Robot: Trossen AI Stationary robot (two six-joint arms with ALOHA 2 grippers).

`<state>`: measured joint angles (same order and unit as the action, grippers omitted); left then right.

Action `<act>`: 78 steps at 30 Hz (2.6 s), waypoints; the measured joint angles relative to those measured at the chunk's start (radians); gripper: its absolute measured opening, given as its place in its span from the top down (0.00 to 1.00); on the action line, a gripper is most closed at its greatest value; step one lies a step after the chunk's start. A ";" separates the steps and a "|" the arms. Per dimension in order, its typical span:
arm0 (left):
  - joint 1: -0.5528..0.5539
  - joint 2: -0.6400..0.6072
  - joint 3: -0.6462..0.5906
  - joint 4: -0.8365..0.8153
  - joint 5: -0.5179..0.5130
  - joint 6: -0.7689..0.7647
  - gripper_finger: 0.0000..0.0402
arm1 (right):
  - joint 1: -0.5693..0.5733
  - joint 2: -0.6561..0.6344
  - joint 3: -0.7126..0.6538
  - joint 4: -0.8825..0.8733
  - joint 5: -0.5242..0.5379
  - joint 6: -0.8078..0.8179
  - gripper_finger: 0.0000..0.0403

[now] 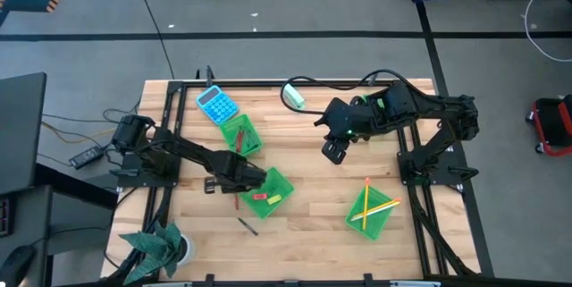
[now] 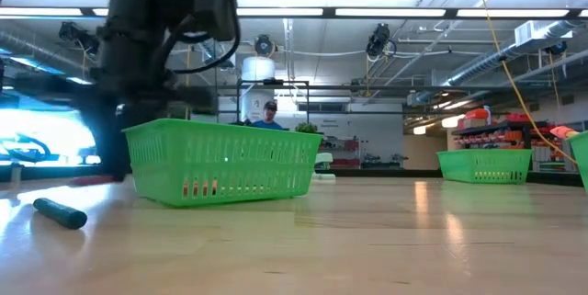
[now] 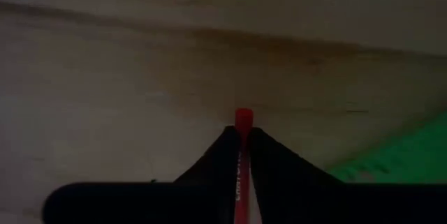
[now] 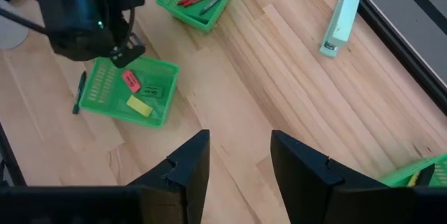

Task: Sort crayons/erasers/pens/pencils in bins
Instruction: Put the red crayon into the top left green bin

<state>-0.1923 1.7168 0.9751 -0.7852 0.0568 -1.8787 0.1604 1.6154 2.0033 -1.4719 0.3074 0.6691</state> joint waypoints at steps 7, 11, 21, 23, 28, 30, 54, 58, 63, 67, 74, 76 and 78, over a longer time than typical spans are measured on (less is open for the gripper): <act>0.037 -0.003 0.074 -0.169 -0.018 0.140 0.93 | -0.001 0.000 0.000 0.000 0.019 0.007 0.61; 0.054 -0.003 0.125 -0.219 -0.027 0.219 0.93 | -0.001 0.000 0.000 0.001 0.034 0.009 0.61; 0.113 -0.004 0.267 -0.365 -0.111 0.350 0.93 | 0.000 0.000 0.000 0.001 0.040 0.021 0.61; 0.132 -0.004 0.296 -0.394 -0.132 0.385 0.93 | 0.000 0.000 0.000 0.000 0.040 0.023 0.61; 0.195 -0.004 0.339 -0.441 -0.167 0.481 0.90 | 0.000 0.000 0.000 0.000 0.040 0.036 0.61; 0.223 -0.004 0.350 -0.444 -0.179 0.522 0.90 | 0.000 0.000 0.000 0.000 0.040 0.037 0.61; 0.526 -0.002 0.354 -0.329 -0.250 0.864 0.91 | 0.048 0.000 0.000 0.000 0.044 0.150 0.61; 0.528 -0.002 0.354 -0.338 -0.296 0.872 0.91 | 0.048 0.000 0.000 0.000 0.043 0.170 0.61; 0.527 -0.002 0.319 -0.322 -0.323 0.894 0.92 | 0.048 0.000 0.000 0.000 0.039 0.223 0.61; 0.521 -0.002 0.246 -0.306 -0.326 0.864 0.90 | 0.048 0.000 0.000 0.000 0.038 0.258 0.61; 0.519 -0.002 0.173 -0.198 -0.305 0.895 0.89 | 0.059 -0.001 0.000 0.000 0.035 0.336 0.61; 0.519 -0.002 0.170 -0.172 -0.304 0.903 0.91 | 0.059 -0.001 0.000 0.000 0.035 0.346 0.61; 0.519 -0.002 0.162 -0.156 -0.300 0.904 0.91 | 0.059 -0.001 0.000 0.000 0.035 0.355 0.61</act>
<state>0.3270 1.7153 1.1371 -0.9416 -0.2435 -0.9749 0.2194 1.6146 2.0037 -1.4719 0.3428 1.0237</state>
